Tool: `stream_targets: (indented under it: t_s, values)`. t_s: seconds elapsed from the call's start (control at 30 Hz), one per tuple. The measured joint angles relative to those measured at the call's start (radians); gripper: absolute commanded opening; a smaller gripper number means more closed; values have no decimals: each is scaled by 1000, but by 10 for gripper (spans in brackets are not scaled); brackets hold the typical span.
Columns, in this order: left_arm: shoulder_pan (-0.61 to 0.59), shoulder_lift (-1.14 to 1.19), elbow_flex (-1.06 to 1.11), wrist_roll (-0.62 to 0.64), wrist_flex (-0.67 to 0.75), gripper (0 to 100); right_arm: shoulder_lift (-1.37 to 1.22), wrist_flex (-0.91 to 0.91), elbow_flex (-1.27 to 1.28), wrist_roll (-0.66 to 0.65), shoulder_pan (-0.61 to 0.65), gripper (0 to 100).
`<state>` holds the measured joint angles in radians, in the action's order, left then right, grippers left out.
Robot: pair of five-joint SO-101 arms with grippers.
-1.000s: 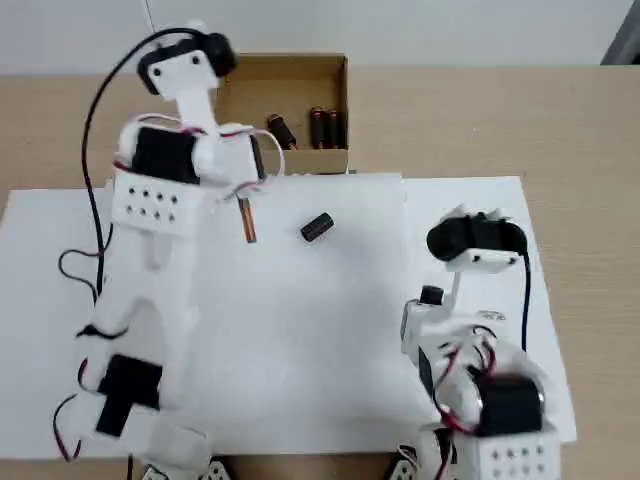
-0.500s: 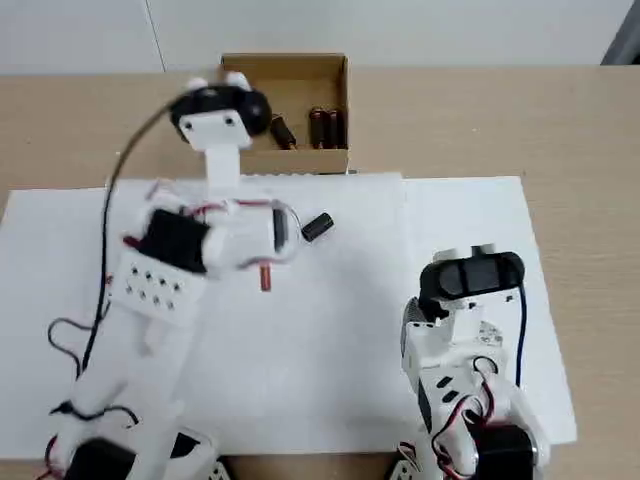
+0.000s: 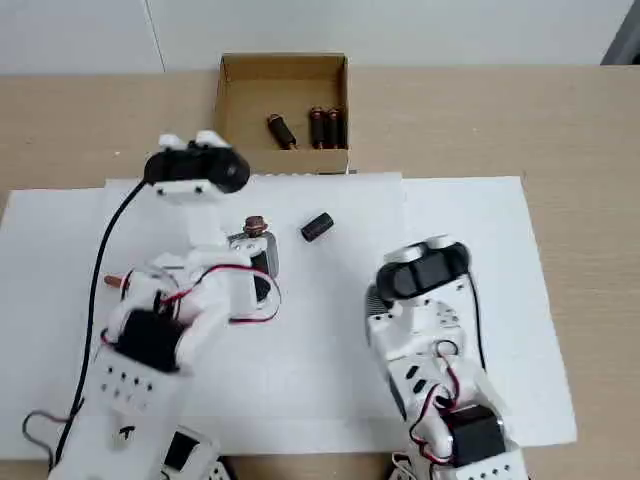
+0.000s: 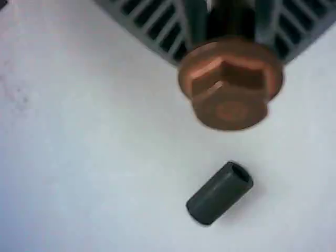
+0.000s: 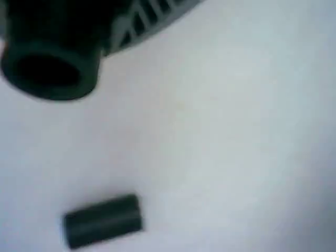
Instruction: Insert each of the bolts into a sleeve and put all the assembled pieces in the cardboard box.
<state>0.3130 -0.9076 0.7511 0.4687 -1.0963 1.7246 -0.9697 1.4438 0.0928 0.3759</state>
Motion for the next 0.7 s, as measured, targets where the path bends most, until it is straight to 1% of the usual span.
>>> stream_targets:
  t_s: [0.13,0.23,0.43,0.57,0.7]
  values:
    - [0,-106,115,0,104,5,0,83,61,-26,78,4]
    - [0,-175,216,31,183,5,0,133,98,-29,135,4]
    - [6,-321,428,83,336,5,0,169,137,-29,235,4]
    - [9,-442,523,120,399,5,0,169,137,-40,288,4]
    - [8,-559,601,129,437,5,0,169,163,-120,334,4]
